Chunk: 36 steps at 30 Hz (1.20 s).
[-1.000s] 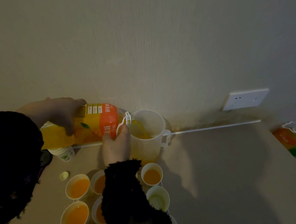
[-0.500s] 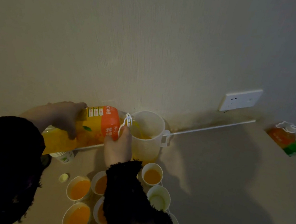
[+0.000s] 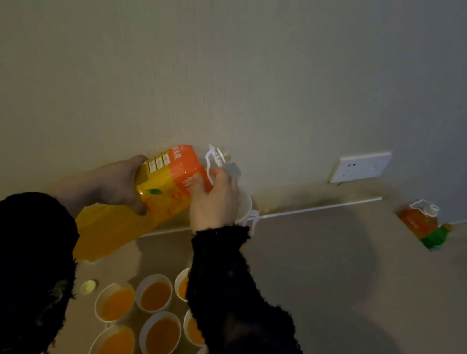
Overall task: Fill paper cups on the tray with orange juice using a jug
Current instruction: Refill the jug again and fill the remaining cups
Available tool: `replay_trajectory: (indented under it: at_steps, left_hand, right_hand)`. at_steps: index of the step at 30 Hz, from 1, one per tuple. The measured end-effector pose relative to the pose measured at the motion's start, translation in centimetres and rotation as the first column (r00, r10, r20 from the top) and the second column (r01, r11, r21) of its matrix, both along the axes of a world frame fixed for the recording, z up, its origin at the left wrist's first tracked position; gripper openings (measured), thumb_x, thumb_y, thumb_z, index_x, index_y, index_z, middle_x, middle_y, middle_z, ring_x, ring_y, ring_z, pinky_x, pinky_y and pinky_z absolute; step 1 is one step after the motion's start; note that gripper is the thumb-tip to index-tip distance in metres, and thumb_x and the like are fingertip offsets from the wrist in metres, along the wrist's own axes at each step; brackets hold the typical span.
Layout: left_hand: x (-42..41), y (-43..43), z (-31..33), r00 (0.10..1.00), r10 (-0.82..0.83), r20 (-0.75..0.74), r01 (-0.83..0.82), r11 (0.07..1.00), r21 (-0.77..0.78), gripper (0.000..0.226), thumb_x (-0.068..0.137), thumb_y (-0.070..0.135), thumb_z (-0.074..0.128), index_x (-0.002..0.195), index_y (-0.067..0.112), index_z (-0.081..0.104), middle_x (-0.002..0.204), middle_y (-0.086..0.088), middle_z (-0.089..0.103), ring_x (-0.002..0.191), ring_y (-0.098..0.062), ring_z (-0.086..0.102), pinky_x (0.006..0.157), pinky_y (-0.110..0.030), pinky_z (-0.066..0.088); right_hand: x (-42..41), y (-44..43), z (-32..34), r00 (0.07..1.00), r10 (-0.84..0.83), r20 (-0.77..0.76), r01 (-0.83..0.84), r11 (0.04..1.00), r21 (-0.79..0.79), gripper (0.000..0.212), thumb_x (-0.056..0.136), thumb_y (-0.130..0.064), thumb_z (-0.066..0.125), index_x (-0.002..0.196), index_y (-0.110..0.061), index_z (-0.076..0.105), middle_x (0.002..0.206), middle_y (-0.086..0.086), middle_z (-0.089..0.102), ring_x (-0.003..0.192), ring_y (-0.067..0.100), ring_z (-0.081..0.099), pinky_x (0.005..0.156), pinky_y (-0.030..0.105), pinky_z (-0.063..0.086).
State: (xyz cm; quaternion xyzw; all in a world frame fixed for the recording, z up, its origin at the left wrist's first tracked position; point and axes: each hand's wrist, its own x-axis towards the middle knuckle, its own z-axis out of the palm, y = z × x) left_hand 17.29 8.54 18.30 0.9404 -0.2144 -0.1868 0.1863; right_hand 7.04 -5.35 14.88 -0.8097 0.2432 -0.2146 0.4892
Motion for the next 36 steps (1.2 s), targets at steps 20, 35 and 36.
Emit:
replay_trajectory:
  at_steps: [20,35,36]
  left_hand:
    - [-1.0,6.2,-5.8,0.947,0.296,-0.125,-0.315,0.780,-0.541,0.106,0.050,0.025,0.092,0.137,0.015,0.031,0.126,-0.004,0.053,0.113,-0.025,0.052,0.094,-0.043,0.045]
    - [-1.8,6.7,-9.5,0.922,0.382,-0.062,-0.364,0.803,-0.472,0.084,0.075,0.036,0.077,0.140,0.019,0.026,0.125,-0.008,0.056,0.109,-0.033,0.057,0.087,-0.048,0.049]
    - [-1.8,6.6,-9.6,0.923,0.379,-0.065,-0.363,0.802,-0.475,0.085,0.076,0.035,0.077,0.141,0.018,0.025,0.126,-0.009,0.056,0.110,-0.033,0.056,0.086,-0.048,0.049]
  right_hand:
    - [7.2,5.2,11.6,0.886,0.450,0.112,-0.428,0.887,-0.174,0.023,0.096,-0.011,0.045,0.075,-0.017,0.053,0.074,-0.009,0.052,0.078,0.013,0.053,0.077,0.030,0.047]
    - [8.4,8.8,2.5,0.881,0.392,-0.264,-0.470,0.789,-0.395,0.025,0.095,-0.020,0.047,0.074,-0.033,0.052,0.065,-0.022,0.046,0.090,0.012,0.057,0.080,0.029,0.027]
    - [8.4,8.8,2.3,0.882,0.391,-0.262,-0.468,0.786,-0.404,0.025,0.095,-0.021,0.047,0.074,-0.034,0.051,0.065,-0.022,0.045,0.088,0.010,0.055,0.077,0.029,0.023]
